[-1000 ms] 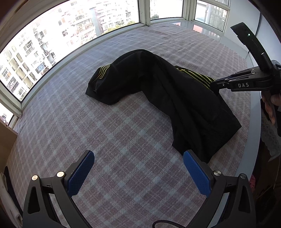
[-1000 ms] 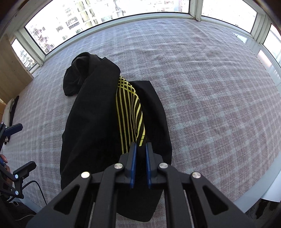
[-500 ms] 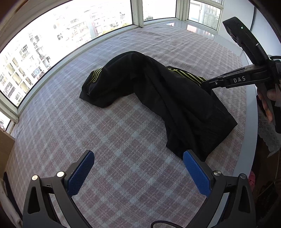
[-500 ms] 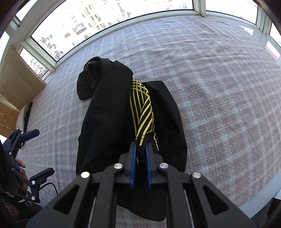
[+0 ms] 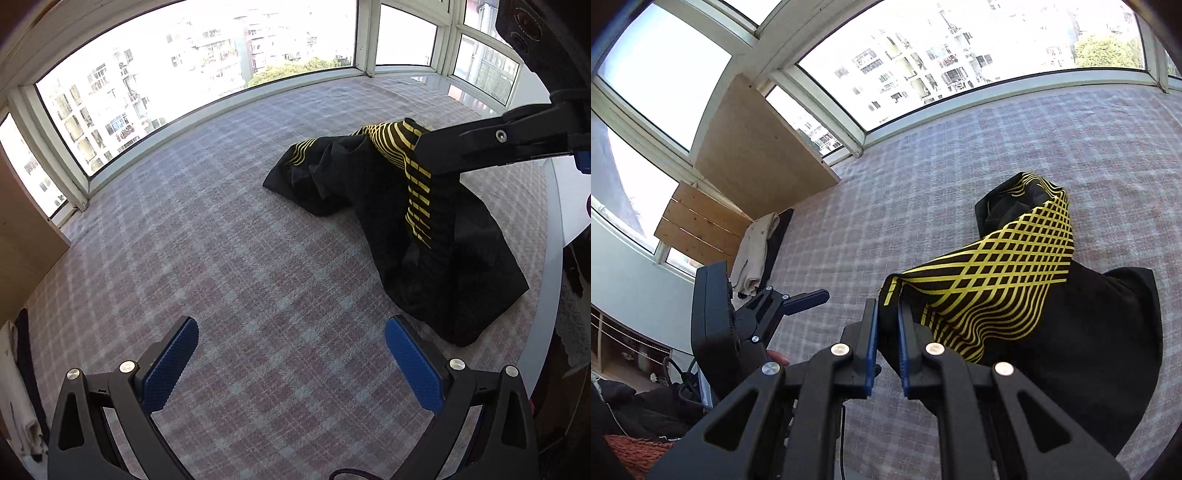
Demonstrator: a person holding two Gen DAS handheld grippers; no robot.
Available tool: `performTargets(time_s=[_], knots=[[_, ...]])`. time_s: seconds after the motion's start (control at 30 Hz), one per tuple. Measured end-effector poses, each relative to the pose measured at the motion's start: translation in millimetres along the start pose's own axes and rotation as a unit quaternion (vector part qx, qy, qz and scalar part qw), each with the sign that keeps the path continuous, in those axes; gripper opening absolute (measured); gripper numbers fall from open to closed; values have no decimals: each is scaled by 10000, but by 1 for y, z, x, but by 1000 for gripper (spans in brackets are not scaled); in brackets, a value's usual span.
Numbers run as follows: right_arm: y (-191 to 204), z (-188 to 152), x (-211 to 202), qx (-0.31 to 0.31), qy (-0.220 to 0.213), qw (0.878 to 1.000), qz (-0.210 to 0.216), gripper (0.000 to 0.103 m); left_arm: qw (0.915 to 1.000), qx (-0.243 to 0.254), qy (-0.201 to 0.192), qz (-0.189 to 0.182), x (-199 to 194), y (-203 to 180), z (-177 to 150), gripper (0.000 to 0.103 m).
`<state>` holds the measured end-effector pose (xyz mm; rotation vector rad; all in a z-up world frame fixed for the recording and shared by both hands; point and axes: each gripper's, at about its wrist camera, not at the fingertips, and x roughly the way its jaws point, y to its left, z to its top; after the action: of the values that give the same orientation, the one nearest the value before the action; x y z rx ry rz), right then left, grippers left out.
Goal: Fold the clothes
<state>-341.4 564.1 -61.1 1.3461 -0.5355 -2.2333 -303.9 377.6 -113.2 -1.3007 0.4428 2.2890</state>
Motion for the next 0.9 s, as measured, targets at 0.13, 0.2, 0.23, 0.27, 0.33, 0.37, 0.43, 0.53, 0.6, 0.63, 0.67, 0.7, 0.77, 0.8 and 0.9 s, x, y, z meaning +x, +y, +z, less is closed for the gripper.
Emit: performTargets(time_s=[0.13,0.2,0.23,0.27,0.33,0.37,0.43,0.53,0.6,0.63,0.67,0.7,0.77,0.8,0.9], knots=[[42,19,72,-378,499,9977,256,10,9973,-615,148,361,-5,59,-32,102],[56,24,115,-488,1042,9933,-61,13,9945,-908,279,445,0,84,-43,102],[60,24,131,-476,1361,9893,-229,14,9937,-964,292,496,2,93,-46,102],[62,22,138,-541,1539,9860,-349,15,9934,-961,288,550,3,98,-48,102],[67,16,140,-737,1658,9819,-541,15,9933,-927,270,635,7,108,-49,102],[68,13,131,-798,1559,9825,-630,18,9940,-869,269,604,10,109,-47,102],[69,8,112,-915,1362,9832,-799,39,9954,-777,323,451,19,110,-39,102],[67,8,94,-670,1184,9893,-536,62,9972,-608,378,230,30,106,-27,102],[65,11,85,-318,1050,9937,-246,62,9981,-339,364,365,32,99,-21,102],[66,11,77,-308,832,9951,-436,62,9981,-189,335,477,34,96,-19,102],[66,6,67,-479,665,9933,-819,62,9976,-13,272,636,34,94,-18,102],[65,1,58,-648,496,9894,-1200,62,9966,174,208,774,36,92,-18,102],[54,-16,37,-765,195,9779,-1935,62,9941,517,151,937,46,92,-18,102],[44,-27,25,-721,65,9710,-2278,62,9925,684,131,1003,51,93,-18,100],[8,-72,-11,-261,-137,9616,-2728,61,9894,1096,151,943,65,91,-21,91]])
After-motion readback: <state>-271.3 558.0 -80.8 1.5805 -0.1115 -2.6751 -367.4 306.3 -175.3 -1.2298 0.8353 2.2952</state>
